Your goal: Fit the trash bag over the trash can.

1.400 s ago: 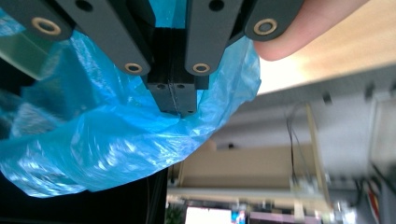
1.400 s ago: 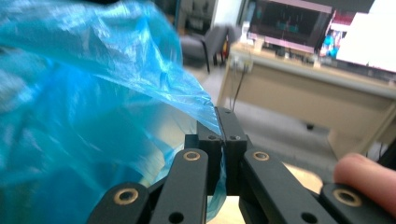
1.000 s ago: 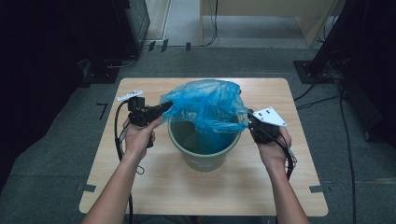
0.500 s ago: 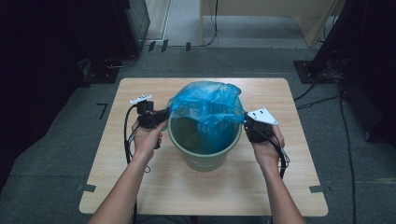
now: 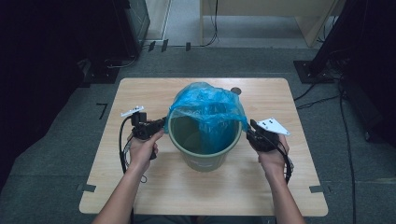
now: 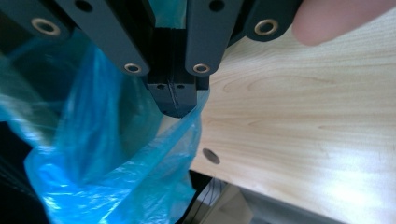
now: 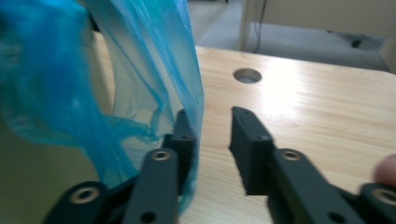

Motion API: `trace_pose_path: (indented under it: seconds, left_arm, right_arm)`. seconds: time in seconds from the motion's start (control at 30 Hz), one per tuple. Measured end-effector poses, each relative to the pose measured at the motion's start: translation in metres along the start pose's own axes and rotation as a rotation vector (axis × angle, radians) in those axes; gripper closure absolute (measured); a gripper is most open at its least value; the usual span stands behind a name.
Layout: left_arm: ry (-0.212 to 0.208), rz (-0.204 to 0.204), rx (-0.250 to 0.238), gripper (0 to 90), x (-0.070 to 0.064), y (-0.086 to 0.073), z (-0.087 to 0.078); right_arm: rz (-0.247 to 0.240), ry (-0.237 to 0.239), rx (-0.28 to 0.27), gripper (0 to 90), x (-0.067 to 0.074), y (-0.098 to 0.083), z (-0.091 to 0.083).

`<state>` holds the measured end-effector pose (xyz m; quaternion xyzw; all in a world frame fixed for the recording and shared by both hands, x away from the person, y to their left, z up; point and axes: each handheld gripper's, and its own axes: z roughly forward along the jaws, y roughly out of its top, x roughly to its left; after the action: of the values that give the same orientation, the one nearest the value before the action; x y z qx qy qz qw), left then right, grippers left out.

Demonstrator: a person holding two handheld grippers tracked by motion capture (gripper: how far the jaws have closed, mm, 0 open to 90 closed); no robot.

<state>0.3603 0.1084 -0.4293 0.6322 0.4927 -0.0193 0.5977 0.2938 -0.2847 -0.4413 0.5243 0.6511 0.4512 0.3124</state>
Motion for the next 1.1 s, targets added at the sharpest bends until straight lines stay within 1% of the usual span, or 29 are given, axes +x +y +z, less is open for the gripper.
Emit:
trace_pose_path:
  seconds: [0.07, 0.1, 0.13, 0.2, 0.27, 0.3, 0.37, 0.47, 0.5, 0.57, 0.67, 0.7, 0.8, 0.87, 0.93, 1.0, 1.07, 1.1]
  left_arm:
    - [-0.01, 0.012, -0.017, 90.0, -0.003, 0.002, -0.004]
    - [-0.012, 0.013, -0.023, 90.0, -0.004, 0.002, -0.005]
    - [-0.015, 0.017, -0.028, 90.0, -0.005, 0.003, -0.006]
    - [-0.019, 0.017, -0.033, 90.0, -0.007, 0.003, -0.007]
    - [-0.018, 0.019, -0.034, 90.0, -0.008, 0.003, -0.007]
    - [-0.018, 0.021, -0.034, 90.0, -0.009, 0.003, -0.007]
    - [-0.018, 0.025, -0.03, 90.0, -0.009, 0.003, -0.006]
    - [-0.02, 0.027, -0.036, 90.0, -0.01, 0.002, -0.006]
    - [-0.02, 0.029, -0.038, 90.0, -0.011, 0.002, -0.006]
    - [-0.023, 0.034, -0.041, 90.0, -0.013, 0.002, -0.005]
    - [-0.018, 0.052, -0.046, 90.0, -0.016, 0.002, -0.006]
    - [-0.019, 0.052, -0.049, 90.0, -0.018, 0.002, -0.006]
    - [-0.021, 0.066, -0.053, 90.0, -0.019, 0.003, -0.008]
    - [-0.025, 0.07, -0.058, 90.0, -0.021, 0.003, -0.01]
    - [-0.027, 0.072, -0.062, 90.0, -0.021, 0.004, -0.011]
    - [-0.029, 0.075, -0.064, 90.0, -0.022, 0.004, -0.012]
    - [-0.028, 0.078, -0.061, 90.0, -0.022, 0.004, -0.014]
    - [-0.031, 0.079, -0.061, 90.0, -0.022, 0.004, -0.014]
  right_arm:
    - [0.027, 0.031, -0.045, 63.2, -0.002, 0.001, -0.009]
    - [0.041, 0.038, -0.071, 60.5, -0.004, 0.003, -0.014]
    - [0.053, 0.044, -0.087, 59.1, -0.005, 0.004, -0.018]
    - [0.081, 0.069, -0.127, 57.2, -0.009, 0.007, -0.027]
    - [0.095, 0.087, -0.165, 54.7, -0.015, 0.009, -0.037]
    - [0.096, 0.087, -0.175, 54.6, -0.017, 0.01, -0.04]
    - [0.114, 0.096, -0.206, 54.2, -0.022, 0.011, -0.049]
    - [0.131, 0.116, -0.251, 54.5, -0.025, 0.015, -0.058]
    - [0.131, 0.123, -0.265, 54.5, -0.024, 0.017, -0.061]
    - [0.123, 0.156, -0.289, 53.8, -0.019, 0.021, -0.066]
    - [0.09, 0.202, -0.31, 50.8, -0.007, 0.027, -0.07]
    - [0.085, 0.216, -0.318, 50.0, -0.003, 0.029, -0.071]
    - [0.069, 0.266, -0.327, 45.0, 0.01, 0.035, -0.073]
    - [0.049, 0.288, -0.315, 40.0, 0.018, 0.039, -0.072]
    - [0.034, 0.289, -0.294, 35.5, 0.023, 0.041, -0.069]
    - [0.019, 0.29, -0.257, 33.2, 0.027, 0.042, -0.065]
    - [0.008, 0.267, -0.227, 35.9, 0.031, 0.042, -0.061]
    - [0.003, 0.249, -0.21, 40.8, 0.032, 0.041, -0.059]
